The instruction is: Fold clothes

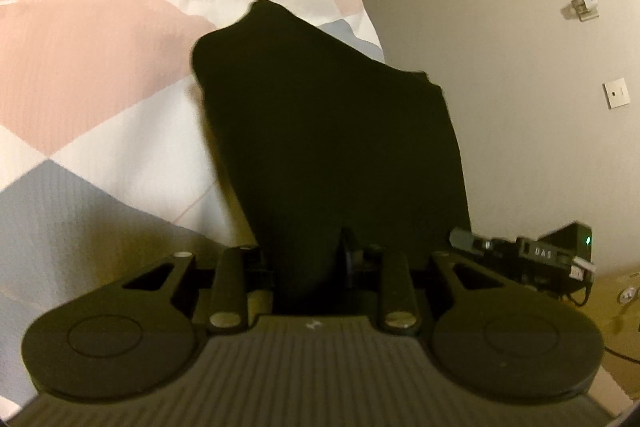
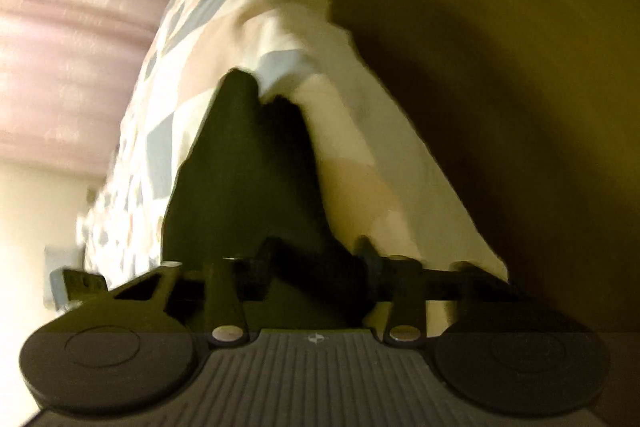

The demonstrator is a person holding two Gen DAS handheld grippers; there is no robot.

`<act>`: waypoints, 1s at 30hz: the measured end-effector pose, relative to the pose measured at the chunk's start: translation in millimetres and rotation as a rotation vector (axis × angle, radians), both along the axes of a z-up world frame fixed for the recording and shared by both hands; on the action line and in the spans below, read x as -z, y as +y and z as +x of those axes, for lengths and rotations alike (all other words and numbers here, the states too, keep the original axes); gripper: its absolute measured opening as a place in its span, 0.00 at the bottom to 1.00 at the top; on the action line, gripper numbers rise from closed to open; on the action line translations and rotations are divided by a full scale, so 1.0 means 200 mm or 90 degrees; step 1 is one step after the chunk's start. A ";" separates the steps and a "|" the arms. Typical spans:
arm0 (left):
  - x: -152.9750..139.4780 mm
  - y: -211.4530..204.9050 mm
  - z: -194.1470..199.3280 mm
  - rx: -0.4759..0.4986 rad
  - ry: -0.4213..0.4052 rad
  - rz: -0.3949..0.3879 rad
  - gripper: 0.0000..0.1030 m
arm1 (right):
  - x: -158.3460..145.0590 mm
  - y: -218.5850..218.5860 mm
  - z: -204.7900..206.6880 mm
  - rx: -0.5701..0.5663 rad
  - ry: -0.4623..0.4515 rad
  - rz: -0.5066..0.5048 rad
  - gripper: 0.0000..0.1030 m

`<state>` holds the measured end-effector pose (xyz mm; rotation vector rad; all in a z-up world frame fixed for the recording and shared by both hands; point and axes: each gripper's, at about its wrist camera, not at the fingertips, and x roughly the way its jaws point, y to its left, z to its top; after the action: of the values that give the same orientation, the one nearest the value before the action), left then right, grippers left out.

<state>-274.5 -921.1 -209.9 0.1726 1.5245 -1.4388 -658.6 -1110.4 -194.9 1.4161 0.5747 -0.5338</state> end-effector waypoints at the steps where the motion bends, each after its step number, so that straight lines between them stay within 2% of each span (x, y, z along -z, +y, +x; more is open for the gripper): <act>1: 0.00 0.00 0.00 0.004 -0.002 0.001 0.21 | 0.01 0.02 -0.03 0.024 -0.011 0.021 0.20; 3: 0.00 -0.03 -0.01 0.010 -0.009 0.001 0.20 | 0.03 0.06 -0.06 0.064 -0.031 0.055 0.18; 5: -0.02 -0.07 -0.05 0.018 -0.013 0.001 0.20 | 0.03 0.07 -0.08 0.070 -0.040 0.052 0.18; 11: -0.05 -0.07 -0.05 0.008 -0.015 -0.004 0.19 | 0.06 0.04 -0.05 0.082 -0.036 0.104 0.18; 12: -0.06 -0.13 -0.08 0.009 -0.014 0.007 0.20 | 0.07 0.04 -0.05 0.087 -0.027 0.110 0.18; 14: -0.07 -0.19 -0.13 0.019 -0.033 0.024 0.28 | 0.10 0.03 -0.03 0.090 0.010 0.092 0.37; 15: -0.07 -0.20 -0.15 0.027 -0.049 0.031 0.32 | 0.07 0.04 0.00 0.078 0.036 0.058 0.45; 16: -0.08 -0.21 -0.17 0.033 -0.064 0.035 0.35 | 0.05 0.04 0.02 0.067 0.061 0.024 0.60; 17: -0.11 -0.20 -0.17 0.035 -0.077 0.030 0.36 | 0.01 0.05 0.04 0.053 0.089 -0.014 0.67; 19: -0.18 -0.16 -0.16 0.026 -0.116 0.020 0.39 | -0.12 0.11 0.09 0.033 0.152 -0.103 0.67; 21: -0.28 -0.09 -0.16 0.009 -0.186 0.011 0.39 | -0.26 0.20 0.11 0.042 0.216 -0.199 0.65; 22: -0.33 -0.05 -0.18 0.015 -0.223 0.006 0.39 | -0.33 0.25 0.12 0.047 0.243 -0.244 0.59; 23: -0.38 -0.02 -0.21 0.033 -0.249 -0.004 0.39 | -0.38 0.30 0.13 0.043 0.263 -0.285 0.45; 24: -0.43 0.02 -0.26 0.054 -0.270 -0.017 0.39 | -0.43 0.36 0.15 0.034 0.280 -0.323 0.40; 26: -0.50 0.09 -0.40 0.112 -0.282 -0.053 0.39 | -0.48 0.49 0.21 -0.004 0.284 -0.376 0.31; 28: -0.49 0.15 -0.52 0.146 -0.268 -0.073 0.38 | -0.46 0.60 0.27 -0.040 0.293 -0.403 0.27; 30: -0.44 0.16 -0.65 0.171 -0.260 -0.083 0.36 | -0.41 0.68 0.33 -0.069 0.311 -0.416 0.18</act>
<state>-404.4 -888.2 -122.4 0.5735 1.0993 -1.5910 -592.1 -974.1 -112.8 0.6278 0.7694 -0.8933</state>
